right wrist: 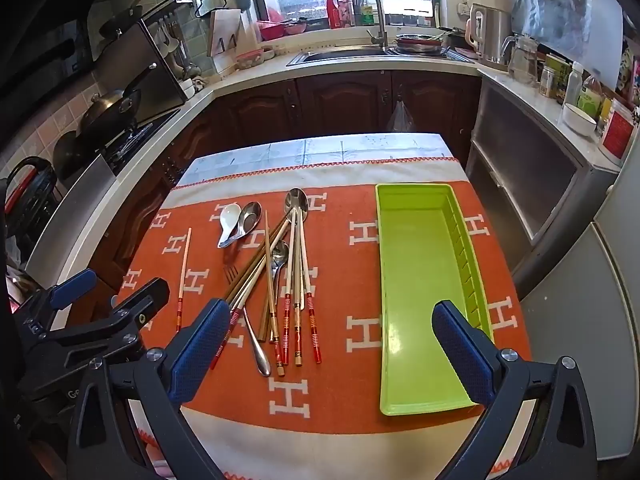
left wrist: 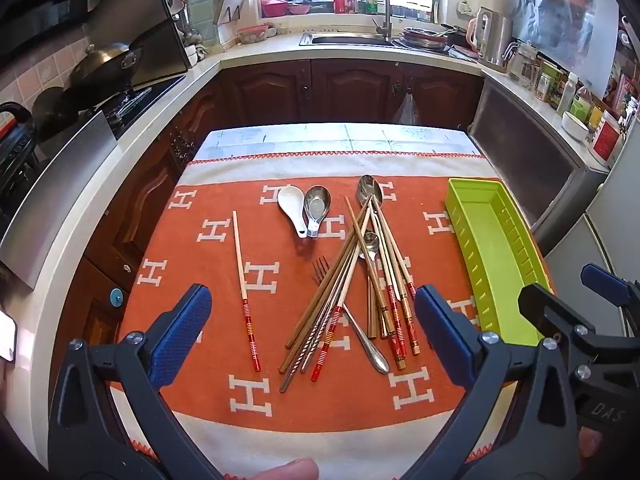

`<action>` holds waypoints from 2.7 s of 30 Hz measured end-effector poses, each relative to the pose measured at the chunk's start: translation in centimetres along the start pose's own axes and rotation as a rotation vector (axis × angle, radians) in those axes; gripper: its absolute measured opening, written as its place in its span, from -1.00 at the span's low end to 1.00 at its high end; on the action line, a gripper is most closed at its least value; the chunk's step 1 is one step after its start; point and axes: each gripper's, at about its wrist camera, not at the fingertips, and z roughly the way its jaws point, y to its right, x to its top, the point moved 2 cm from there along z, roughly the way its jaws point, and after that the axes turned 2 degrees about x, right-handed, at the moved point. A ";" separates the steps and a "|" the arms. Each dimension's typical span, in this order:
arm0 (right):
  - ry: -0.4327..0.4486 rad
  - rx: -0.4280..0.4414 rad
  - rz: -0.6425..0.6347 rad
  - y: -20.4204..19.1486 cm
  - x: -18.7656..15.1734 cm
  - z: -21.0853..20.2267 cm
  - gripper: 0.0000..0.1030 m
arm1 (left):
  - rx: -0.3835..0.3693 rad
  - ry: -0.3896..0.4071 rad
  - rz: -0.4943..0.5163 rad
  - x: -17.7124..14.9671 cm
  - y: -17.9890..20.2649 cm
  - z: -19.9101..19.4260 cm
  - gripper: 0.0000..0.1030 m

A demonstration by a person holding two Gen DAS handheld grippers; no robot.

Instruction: Organize utensils

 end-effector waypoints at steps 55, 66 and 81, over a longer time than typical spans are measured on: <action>-0.042 0.045 -0.030 -0.5 -0.1 0.7 0.65 | -0.024 -0.020 -0.016 -0.1 0.0 0.4 0.75; -0.055 0.049 -0.012 -0.1 -0.2 1.3 0.65 | -0.028 -0.025 -0.024 -0.4 -0.1 0.3 0.76; -0.055 0.057 -0.015 0.0 -0.4 1.7 0.65 | -0.036 -0.039 -0.035 -0.8 -0.2 0.5 0.76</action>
